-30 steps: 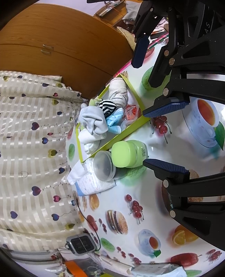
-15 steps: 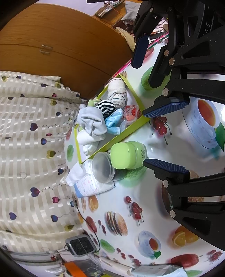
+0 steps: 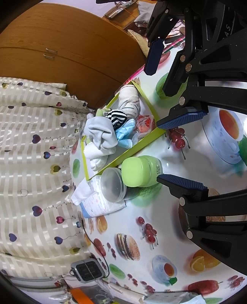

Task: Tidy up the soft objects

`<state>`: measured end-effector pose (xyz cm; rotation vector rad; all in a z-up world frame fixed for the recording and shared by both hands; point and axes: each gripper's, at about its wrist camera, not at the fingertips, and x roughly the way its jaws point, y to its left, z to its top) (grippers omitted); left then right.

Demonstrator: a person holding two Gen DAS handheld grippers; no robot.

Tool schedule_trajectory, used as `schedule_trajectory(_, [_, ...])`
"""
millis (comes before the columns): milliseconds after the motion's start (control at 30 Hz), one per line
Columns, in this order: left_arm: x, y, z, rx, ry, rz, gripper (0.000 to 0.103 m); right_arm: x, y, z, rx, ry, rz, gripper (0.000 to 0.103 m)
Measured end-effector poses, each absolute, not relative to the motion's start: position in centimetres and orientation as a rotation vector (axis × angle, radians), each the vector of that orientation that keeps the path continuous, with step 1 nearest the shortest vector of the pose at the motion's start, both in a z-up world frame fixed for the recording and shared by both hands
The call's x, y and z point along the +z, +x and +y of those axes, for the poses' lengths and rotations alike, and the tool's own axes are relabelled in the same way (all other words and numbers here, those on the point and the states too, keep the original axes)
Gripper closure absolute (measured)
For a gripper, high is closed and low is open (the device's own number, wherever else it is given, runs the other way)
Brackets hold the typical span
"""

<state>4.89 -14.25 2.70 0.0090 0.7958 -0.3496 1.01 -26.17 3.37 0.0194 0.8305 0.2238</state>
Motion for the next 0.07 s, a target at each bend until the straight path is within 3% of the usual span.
schedule_trajectory(67, [2.71, 4.89, -14.24, -0.349, 0.011, 0.796, 0.054, 3.38, 1.02, -26.19, 0.224, 0.019, 0.831, 0.048])
